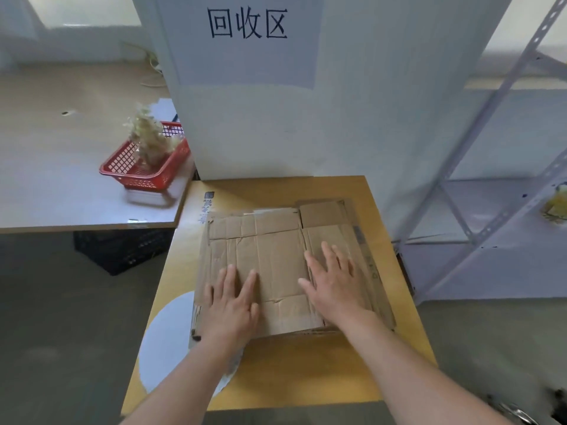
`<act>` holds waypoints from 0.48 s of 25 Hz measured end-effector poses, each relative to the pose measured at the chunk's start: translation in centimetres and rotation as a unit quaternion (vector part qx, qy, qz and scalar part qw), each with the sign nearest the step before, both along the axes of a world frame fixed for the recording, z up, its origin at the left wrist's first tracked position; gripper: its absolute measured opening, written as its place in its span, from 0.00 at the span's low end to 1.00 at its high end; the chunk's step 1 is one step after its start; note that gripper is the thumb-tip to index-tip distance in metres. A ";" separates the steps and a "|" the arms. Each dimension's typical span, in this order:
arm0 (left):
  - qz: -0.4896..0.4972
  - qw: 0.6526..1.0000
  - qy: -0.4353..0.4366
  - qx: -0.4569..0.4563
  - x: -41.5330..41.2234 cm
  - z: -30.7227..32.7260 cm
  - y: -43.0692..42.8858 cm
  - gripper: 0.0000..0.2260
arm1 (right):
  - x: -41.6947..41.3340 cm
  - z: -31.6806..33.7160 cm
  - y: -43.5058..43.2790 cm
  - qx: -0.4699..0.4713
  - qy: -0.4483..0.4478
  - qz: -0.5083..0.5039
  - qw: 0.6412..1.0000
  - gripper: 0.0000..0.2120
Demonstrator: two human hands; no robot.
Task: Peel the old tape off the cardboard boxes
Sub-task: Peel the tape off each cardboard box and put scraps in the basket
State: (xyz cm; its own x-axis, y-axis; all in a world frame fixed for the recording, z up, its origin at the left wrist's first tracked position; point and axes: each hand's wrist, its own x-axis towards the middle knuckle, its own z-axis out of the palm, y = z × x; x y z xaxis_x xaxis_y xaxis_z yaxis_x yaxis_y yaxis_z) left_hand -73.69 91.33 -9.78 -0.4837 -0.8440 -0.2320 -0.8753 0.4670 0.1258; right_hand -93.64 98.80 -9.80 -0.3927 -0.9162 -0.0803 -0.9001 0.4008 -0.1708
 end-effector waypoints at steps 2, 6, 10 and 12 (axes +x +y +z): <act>-0.027 1.000 -0.011 -0.005 -0.3 -1.1 -0.4 0.27 | 0.6 -1.1 -0.4 0.019 0.009 0.005 1.000 0.31; -0.046 0.998 0.021 -0.029 0.0 -2.6 -0.4 0.29 | 0.8 -3.1 0.3 0.025 0.045 -0.007 0.999 0.31; -0.064 0.993 0.058 -0.084 -0.1 -2.8 0.1 0.27 | 1.3 -3.0 0.0 -0.029 0.059 -0.007 0.998 0.31; -0.061 0.995 0.042 -0.070 -0.1 -2.8 0.0 0.28 | 1.1 -3.3 0.0 0.009 0.058 0.001 0.998 0.31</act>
State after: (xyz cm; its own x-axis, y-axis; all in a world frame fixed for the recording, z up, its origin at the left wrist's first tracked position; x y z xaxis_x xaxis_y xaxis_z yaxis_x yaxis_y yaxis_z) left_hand -73.76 91.34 -12.54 -0.5975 -0.7986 -0.0719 -0.7999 0.5875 0.1221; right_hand -92.54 98.77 -13.08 -0.3993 -0.9155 -0.0497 -0.9139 0.4018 -0.0578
